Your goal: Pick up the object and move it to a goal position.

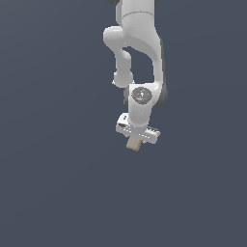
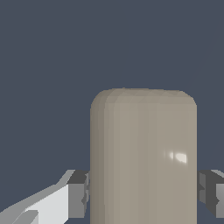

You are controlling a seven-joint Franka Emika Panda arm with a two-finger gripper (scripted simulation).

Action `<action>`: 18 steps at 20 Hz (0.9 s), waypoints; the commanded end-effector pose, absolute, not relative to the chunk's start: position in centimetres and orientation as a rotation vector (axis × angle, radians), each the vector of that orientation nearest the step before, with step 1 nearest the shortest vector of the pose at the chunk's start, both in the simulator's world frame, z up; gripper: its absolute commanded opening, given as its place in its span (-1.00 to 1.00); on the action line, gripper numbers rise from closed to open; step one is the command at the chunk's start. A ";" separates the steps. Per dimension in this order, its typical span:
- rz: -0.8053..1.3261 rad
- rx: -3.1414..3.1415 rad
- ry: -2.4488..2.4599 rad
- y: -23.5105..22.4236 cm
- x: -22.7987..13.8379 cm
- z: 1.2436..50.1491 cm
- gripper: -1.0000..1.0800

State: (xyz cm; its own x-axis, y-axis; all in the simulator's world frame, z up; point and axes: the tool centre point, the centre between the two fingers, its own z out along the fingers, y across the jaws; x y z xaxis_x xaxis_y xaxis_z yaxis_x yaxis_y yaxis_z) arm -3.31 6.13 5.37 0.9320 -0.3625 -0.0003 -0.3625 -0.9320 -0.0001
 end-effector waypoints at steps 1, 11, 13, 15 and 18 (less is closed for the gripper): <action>0.000 -3.088 0.580 9.1 -2.7 6.3 -1.00; 0.000 -3.088 0.580 19.7 0.1 9.6 -1.00; 0.000 -3.088 0.580 21.1 0.5 10.1 -1.00; 0.000 -3.088 0.580 22.2 0.8 10.4 -1.00; 0.000 -3.088 0.580 23.5 1.2 10.8 -1.00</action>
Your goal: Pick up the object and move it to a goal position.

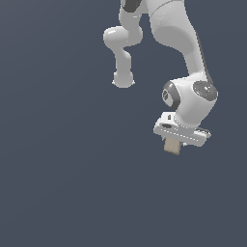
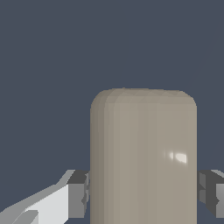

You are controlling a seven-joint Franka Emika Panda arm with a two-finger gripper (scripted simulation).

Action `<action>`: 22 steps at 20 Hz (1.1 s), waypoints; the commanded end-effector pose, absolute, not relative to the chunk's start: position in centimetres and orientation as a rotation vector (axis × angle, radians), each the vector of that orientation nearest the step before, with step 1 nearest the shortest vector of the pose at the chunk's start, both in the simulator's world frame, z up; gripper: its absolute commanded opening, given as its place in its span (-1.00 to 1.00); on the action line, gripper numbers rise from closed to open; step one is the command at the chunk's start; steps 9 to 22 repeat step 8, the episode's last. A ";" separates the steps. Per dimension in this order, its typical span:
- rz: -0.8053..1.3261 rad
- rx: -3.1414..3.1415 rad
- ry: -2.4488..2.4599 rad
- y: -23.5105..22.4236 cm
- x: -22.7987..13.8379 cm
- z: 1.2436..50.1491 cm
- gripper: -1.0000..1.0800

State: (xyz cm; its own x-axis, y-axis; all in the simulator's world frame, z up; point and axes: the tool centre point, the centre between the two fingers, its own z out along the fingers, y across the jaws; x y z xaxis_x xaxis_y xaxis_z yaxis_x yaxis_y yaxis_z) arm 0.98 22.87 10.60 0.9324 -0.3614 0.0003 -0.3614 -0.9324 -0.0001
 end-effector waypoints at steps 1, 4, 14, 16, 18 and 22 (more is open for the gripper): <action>0.000 -3.088 0.580 23.8 1.3 10.9 -1.00; 0.000 -3.088 0.580 24.4 1.5 11.1 -1.00; 0.000 -3.088 0.580 24.7 1.7 11.2 -1.00; 0.000 -3.088 0.580 24.7 1.7 11.2 -1.00; 0.000 -3.088 0.580 24.7 1.7 11.2 -1.00; 0.000 -3.088 0.580 24.7 1.7 11.2 -1.00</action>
